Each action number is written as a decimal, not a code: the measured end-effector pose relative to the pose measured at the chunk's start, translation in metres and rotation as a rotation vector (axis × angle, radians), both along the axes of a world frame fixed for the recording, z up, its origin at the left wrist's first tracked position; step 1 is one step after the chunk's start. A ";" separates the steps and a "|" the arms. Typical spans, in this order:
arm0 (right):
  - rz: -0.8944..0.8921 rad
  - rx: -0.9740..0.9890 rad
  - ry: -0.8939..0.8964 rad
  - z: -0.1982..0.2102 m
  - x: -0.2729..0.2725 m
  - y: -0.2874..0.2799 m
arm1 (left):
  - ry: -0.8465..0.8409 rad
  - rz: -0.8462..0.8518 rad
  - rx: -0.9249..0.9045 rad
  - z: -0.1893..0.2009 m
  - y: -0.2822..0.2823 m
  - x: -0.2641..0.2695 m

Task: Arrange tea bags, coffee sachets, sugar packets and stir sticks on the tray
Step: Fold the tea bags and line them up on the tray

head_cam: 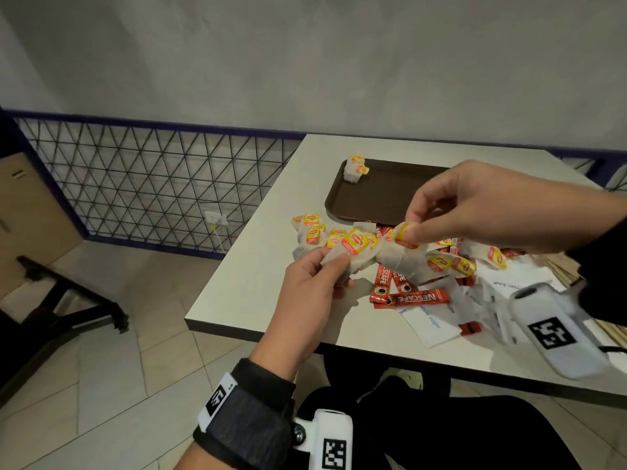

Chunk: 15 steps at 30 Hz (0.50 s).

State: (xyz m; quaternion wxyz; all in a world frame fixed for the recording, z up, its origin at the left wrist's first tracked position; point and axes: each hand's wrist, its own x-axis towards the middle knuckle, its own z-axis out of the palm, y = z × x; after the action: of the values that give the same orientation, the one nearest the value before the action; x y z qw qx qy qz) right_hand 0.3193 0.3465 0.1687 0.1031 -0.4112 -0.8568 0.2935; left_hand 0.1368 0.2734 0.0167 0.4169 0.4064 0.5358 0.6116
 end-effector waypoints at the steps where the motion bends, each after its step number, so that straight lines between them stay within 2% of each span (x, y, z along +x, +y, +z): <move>1: 0.031 -0.018 0.015 0.001 -0.001 -0.001 | -0.011 0.002 -0.002 0.001 0.000 0.000; 3: 0.099 -0.091 0.039 0.001 -0.004 -0.004 | -0.080 0.015 -0.011 0.002 0.001 0.001; 5: 0.141 -0.175 0.077 -0.004 -0.011 -0.004 | -0.223 0.034 -0.001 0.002 0.003 0.001; 8: 0.130 -0.233 0.163 -0.019 -0.025 0.000 | -0.425 0.010 0.023 0.004 0.003 0.003; 12: -0.001 -0.250 0.282 -0.043 -0.040 0.007 | -0.432 -0.047 0.045 0.005 -0.001 0.002; 15: -0.054 -0.219 0.324 -0.054 -0.044 0.010 | -0.283 -0.070 0.071 0.002 -0.002 0.000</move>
State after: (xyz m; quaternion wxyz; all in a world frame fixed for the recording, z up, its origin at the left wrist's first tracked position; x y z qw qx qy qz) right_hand 0.2751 0.3567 0.1144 0.2022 -0.3903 -0.7806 0.4443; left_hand 0.1368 0.2717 0.0190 0.4949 0.3490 0.4349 0.6664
